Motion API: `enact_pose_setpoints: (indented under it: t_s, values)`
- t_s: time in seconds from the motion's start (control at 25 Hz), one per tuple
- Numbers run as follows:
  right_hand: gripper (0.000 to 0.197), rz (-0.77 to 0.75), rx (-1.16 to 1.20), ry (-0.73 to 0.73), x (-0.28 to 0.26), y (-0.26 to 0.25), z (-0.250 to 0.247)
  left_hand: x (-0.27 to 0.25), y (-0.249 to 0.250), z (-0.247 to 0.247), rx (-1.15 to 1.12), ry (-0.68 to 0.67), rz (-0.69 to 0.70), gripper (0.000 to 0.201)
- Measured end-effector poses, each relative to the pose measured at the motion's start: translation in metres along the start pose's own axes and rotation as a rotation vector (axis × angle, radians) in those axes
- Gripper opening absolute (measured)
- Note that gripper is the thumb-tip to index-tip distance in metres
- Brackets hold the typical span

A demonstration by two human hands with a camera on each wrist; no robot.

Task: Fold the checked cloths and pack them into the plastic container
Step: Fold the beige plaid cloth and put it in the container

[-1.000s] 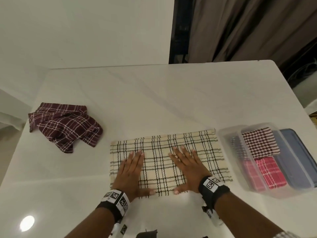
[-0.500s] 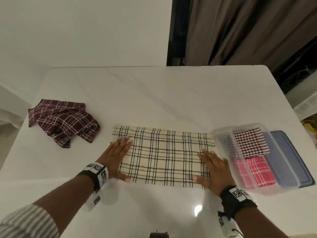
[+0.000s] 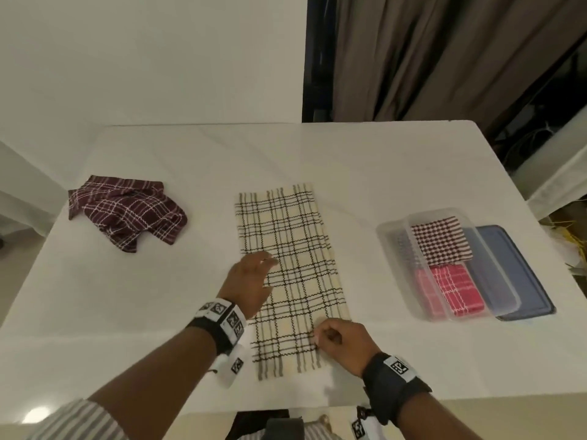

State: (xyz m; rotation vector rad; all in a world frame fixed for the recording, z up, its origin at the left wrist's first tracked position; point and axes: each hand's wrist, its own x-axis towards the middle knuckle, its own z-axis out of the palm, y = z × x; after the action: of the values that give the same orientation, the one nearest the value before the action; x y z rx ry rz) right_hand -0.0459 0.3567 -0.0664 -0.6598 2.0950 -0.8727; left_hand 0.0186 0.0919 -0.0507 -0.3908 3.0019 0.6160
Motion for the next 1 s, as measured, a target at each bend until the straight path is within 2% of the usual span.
enact_pose_setpoints:
  t_s: [0.08, 0.16, 0.2, 0.28, 0.36, 0.52, 0.68, 0.8, 0.88, 1.0]
  values:
    - [0.013, -0.118, -0.157, 0.042, -0.003, 0.009, 0.001, -0.042, 0.024, 0.026, -0.118, -0.055, 0.030, 0.046]
    - [0.036, -0.182, -0.374, 0.002, -0.009, 0.019, -0.005, -0.076, 0.042, 0.045, -0.162, -0.121, -0.001, 0.037]
    - [0.046, -0.196, -0.428, -0.037, -0.013, 0.022, -0.008, -0.090, 0.048, 0.051, -0.147, -0.148, -0.024, 0.039]
    - [0.061, -0.228, -0.518, -0.086, -0.020, 0.024, -0.011, -0.109, 0.057, 0.058, -0.100, -0.200, -0.055, 0.057]
    - [0.067, -0.270, -0.647, -0.110, -0.021, 0.022, -0.010, -0.117, 0.064, 0.060, -0.053, -0.217, -0.052, 0.070]
    - [0.061, -0.243, -0.761, -0.101, -0.020, 0.011, 0.000, -0.117, 0.082, 0.066, 0.088, -0.188, -0.100, 0.057]
    - [0.045, -0.241, -0.852, 0.017, -0.018, 0.004, 0.011, -0.111, 0.094, 0.068, 0.236, -0.213, -0.107, 0.069]
    - [0.044, -0.213, -0.913, 0.103, -0.021, 0.003, 0.008, -0.114, 0.082, 0.065, 0.161, -0.124, -0.131, 0.046]
    - [0.036, -0.200, -0.899, 0.147, -0.023, 0.007, -0.001, -0.120, 0.070, 0.058, 0.051, -0.028, -0.169, 0.029]
    - [0.020, -0.211, -0.621, 0.194, -0.028, 0.016, -0.023, -0.130, 0.055, 0.038, -0.175, 0.104, -0.283, 0.016]
